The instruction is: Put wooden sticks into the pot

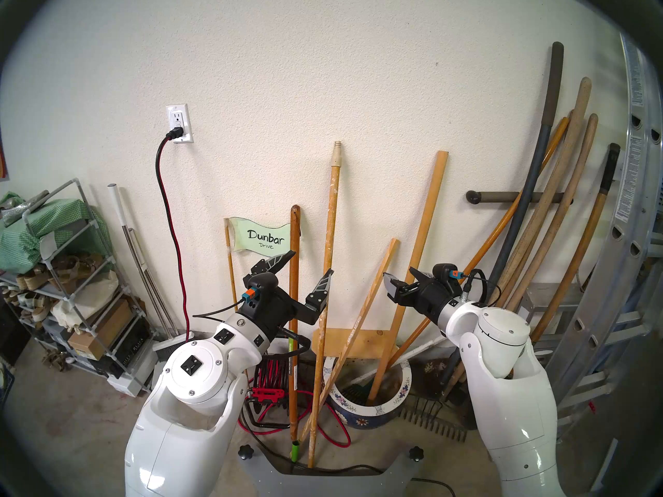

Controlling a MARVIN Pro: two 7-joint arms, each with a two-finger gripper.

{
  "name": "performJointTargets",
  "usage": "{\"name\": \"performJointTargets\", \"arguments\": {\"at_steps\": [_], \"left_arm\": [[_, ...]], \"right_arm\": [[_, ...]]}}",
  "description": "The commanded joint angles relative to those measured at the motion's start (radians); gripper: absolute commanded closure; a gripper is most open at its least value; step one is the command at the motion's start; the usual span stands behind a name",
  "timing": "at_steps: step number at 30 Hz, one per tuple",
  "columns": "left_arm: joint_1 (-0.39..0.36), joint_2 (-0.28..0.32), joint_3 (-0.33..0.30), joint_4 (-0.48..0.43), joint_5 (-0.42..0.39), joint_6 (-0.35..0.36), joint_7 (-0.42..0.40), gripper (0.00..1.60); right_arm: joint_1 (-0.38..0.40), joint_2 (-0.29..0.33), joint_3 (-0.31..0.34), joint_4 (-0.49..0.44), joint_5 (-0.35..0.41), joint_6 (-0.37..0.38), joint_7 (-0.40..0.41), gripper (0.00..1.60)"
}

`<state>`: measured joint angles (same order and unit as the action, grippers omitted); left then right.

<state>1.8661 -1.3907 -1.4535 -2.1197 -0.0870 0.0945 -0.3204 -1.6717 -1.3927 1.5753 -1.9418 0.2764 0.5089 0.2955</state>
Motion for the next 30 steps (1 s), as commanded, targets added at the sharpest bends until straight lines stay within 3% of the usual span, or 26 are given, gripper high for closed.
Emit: {"name": "performJointTargets", "arguments": {"at_steps": [1, 11, 30], "left_arm": [[0.0, 0.0, 0.0, 0.0, 0.0, 0.0, 0.0, 0.0], [0.0, 0.0, 0.0, 0.0, 0.0, 0.0, 0.0, 0.0], [0.0, 0.0, 0.0, 0.0, 0.0, 0.0, 0.0, 0.0]], "right_arm": [[-0.032, -0.017, -0.039, -0.016, -0.015, -0.008, -0.008, 0.0], [-0.045, -0.036, -0.096, 0.007, -0.045, -0.02, -0.011, 0.0], [0.092, -0.095, -0.216, 0.192, -0.105, -0.079, -0.036, 0.0]]}}
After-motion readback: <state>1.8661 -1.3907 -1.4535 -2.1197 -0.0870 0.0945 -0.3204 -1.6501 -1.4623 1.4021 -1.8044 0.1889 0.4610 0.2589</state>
